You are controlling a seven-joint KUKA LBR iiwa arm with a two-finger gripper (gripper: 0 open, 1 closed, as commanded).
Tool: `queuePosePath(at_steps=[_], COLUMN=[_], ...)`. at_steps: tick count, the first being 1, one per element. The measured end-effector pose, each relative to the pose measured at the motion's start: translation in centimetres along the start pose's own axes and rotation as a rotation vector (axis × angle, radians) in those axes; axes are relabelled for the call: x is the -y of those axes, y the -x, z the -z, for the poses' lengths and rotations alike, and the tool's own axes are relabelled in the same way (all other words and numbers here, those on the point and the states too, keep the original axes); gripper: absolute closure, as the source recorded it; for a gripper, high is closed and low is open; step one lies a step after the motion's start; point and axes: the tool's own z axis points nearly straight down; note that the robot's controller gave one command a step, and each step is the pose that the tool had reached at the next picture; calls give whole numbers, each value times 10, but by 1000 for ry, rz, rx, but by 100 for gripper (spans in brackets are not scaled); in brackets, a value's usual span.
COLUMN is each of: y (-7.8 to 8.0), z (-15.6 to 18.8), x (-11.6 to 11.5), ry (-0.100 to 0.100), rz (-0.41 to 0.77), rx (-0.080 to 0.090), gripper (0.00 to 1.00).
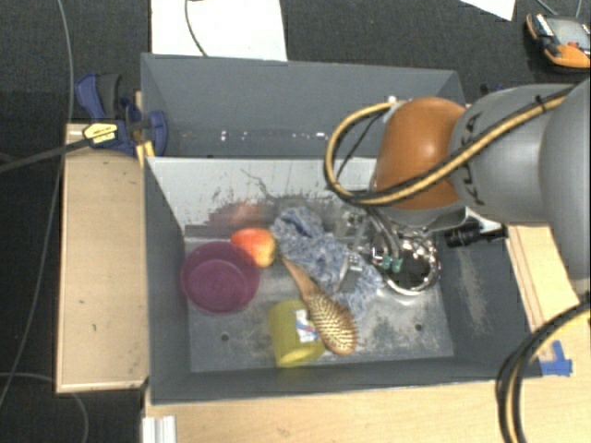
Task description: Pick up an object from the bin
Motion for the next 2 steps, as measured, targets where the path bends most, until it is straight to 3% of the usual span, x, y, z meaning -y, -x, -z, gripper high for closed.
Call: queuePosePath(at_steps=[1, 2], y=[9, 2], z=[-42, -42], x=[-1, -14], ry=[3, 2], rz=[13, -266], rx=[8, 2], gripper=[0, 100])
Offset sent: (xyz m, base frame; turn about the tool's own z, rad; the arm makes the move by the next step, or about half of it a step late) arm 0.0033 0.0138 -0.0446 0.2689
